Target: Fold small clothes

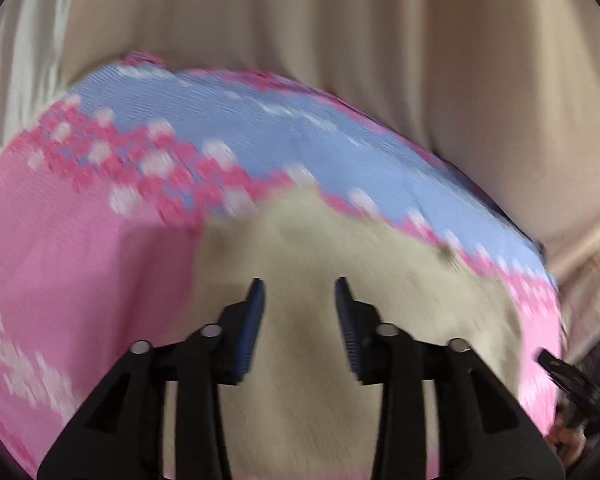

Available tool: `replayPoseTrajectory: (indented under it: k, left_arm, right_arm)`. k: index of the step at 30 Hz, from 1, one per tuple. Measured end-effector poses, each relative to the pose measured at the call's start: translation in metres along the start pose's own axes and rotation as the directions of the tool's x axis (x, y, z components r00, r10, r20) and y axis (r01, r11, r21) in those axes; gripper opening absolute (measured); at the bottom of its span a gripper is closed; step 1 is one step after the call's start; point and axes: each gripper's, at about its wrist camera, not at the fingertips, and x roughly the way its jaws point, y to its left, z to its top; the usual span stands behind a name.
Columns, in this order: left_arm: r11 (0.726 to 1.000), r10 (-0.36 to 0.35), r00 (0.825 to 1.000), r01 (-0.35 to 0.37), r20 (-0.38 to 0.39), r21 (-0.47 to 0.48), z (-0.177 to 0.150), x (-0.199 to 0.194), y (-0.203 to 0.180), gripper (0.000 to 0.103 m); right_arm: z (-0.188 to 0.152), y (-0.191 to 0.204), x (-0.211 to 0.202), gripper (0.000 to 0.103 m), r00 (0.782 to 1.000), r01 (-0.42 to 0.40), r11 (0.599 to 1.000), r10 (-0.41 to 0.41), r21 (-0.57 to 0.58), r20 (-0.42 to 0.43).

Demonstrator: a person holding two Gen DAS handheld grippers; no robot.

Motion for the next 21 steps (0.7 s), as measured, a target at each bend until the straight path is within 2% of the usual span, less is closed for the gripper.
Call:
replayPoseTrajectory:
  k: [1, 3, 4, 5, 6, 7, 9, 11, 12, 14, 15, 17, 18, 21]
  left_arm:
    - [1.000, 0.000, 1.000, 0.000, -0.022, 0.008, -0.018, 0.001, -0.003, 0.041]
    - [0.998, 0.057, 0.995, -0.055, -0.076, 0.021, -0.042, 0.015, -0.001, 0.041]
    - [0.992, 0.125, 0.985, -0.124, -0.118, 0.009, -0.055, 0.029, 0.007, 0.040]
    - [0.989, 0.136, 0.981, -0.142, -0.140, -0.032, -0.063, 0.038, 0.020, 0.040]
    - [0.991, 0.111, 0.989, -0.118, -0.097, -0.067, -0.065, 0.035, 0.025, 0.041]
    - [0.990, 0.112, 0.989, -0.119, -0.098, -0.073, -0.063, 0.033, 0.027, 0.040]
    - [0.988, 0.130, 0.982, -0.139, -0.134, -0.067, -0.053, 0.030, 0.022, 0.038]
    - [0.991, 0.107, 0.991, -0.113, -0.085, -0.074, -0.041, 0.015, 0.015, 0.039]
    - [0.994, 0.083, 0.996, -0.086, -0.043, -0.067, -0.032, 0.006, 0.009, 0.043]
    - [0.996, 0.064, 0.998, -0.064, -0.010, -0.054, -0.013, 0.003, -0.004, 0.055]
    - [0.997, 0.056, 0.998, -0.056, -0.012, -0.049, -0.005, 0.008, -0.008, 0.062]
    - [0.998, 0.057, 0.998, -0.058, -0.036, -0.037, 0.005, 0.021, -0.017, 0.063]
    - [0.997, 0.071, 0.996, -0.072, -0.054, -0.029, 0.007, 0.031, -0.021, 0.063]
    - [0.993, 0.101, 0.991, -0.105, -0.085, -0.047, 0.011, 0.052, -0.015, 0.063]
  right_arm:
    - [-0.012, 0.004, 0.003, 0.021, 1.000, 0.008, 0.999, -0.009, -0.033, -0.029]
    - [-0.030, 0.000, 0.024, 0.016, 0.993, 0.070, 0.996, -0.075, -0.054, -0.092]
    - [-0.037, -0.009, 0.034, 0.004, 0.988, 0.108, 0.994, -0.111, -0.031, -0.108]
    - [-0.043, -0.032, 0.040, 0.000, 0.988, 0.102, 0.994, -0.098, 0.033, -0.119]
    - [-0.046, -0.045, 0.038, 0.000, 0.993, 0.044, 0.995, -0.035, 0.086, -0.109]
    - [-0.044, -0.050, 0.034, 0.000, 0.994, 0.032, 0.994, -0.020, 0.108, -0.111]
    - [-0.039, -0.036, 0.024, 0.000, 0.991, 0.081, 0.995, -0.075, 0.052, -0.112]
    - [-0.029, -0.013, 0.011, 0.008, 0.993, 0.085, 0.996, -0.084, 0.012, -0.080]
    - [-0.024, -0.003, 0.007, 0.013, 0.996, 0.062, 0.998, -0.062, -0.001, -0.063]
    - [-0.010, 0.022, 0.009, 0.013, 0.998, 0.000, 0.999, -0.002, -0.044, -0.057]
    - [0.001, 0.033, 0.015, 0.018, 0.998, -0.025, 0.997, 0.020, -0.071, -0.065]
    - [0.016, 0.059, 0.029, 0.034, 0.996, -0.050, 0.991, 0.039, -0.126, -0.084]
    - [0.025, 0.077, 0.041, 0.047, 0.994, -0.051, 0.984, 0.034, -0.171, -0.099]
    - [0.040, 0.125, 0.072, 0.049, 0.992, -0.061, 0.952, 0.025, -0.301, -0.124]
